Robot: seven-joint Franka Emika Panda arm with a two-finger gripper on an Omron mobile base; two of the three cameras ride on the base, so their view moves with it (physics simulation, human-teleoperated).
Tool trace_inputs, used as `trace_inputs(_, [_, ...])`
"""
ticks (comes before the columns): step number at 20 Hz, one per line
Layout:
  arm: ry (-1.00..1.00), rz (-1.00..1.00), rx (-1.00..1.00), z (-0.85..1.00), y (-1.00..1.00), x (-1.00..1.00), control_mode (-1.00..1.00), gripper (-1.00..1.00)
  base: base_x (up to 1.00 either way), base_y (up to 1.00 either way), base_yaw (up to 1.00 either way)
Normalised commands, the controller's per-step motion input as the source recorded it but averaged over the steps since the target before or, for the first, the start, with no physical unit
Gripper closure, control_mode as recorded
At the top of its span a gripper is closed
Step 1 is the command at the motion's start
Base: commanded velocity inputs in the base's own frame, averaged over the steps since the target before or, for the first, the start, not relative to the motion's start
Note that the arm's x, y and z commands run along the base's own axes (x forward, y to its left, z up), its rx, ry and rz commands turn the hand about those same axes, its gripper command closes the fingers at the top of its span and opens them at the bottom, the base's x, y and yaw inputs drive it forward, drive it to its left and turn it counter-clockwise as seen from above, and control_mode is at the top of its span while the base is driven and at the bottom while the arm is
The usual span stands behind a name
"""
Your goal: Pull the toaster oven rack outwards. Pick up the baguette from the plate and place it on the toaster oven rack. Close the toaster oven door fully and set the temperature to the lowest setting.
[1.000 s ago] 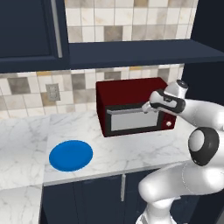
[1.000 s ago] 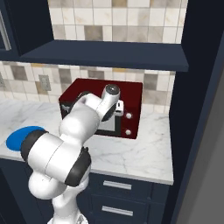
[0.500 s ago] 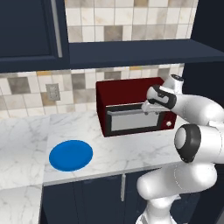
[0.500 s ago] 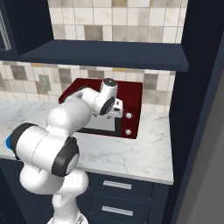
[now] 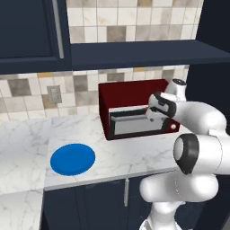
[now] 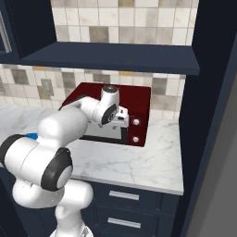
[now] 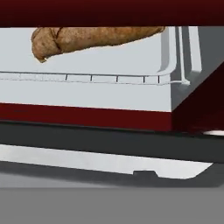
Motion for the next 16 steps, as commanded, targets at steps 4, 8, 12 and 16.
trace_inputs(4, [-0.58, -0.47, 0.0, 0.88, 0.22, 0.12, -1.0, -1.0, 0.0, 0.0, 0.0])
trace_inputs(8, [-0.61, -0.44, 0.02, 0.87, 0.35, 0.29, -1.0, -1.0, 0.0, 0.0, 0.0])
trace_inputs(12, [-0.67, -0.45, 0.02, 0.72, 0.47, 0.39, -1.0, -1.0, 0.0, 0.0, 0.0])
trace_inputs(16, [-0.45, -0.45, 0.01, 0.79, 0.17, 0.05, -1.0, -1.0, 0.0, 0.0, 0.0])
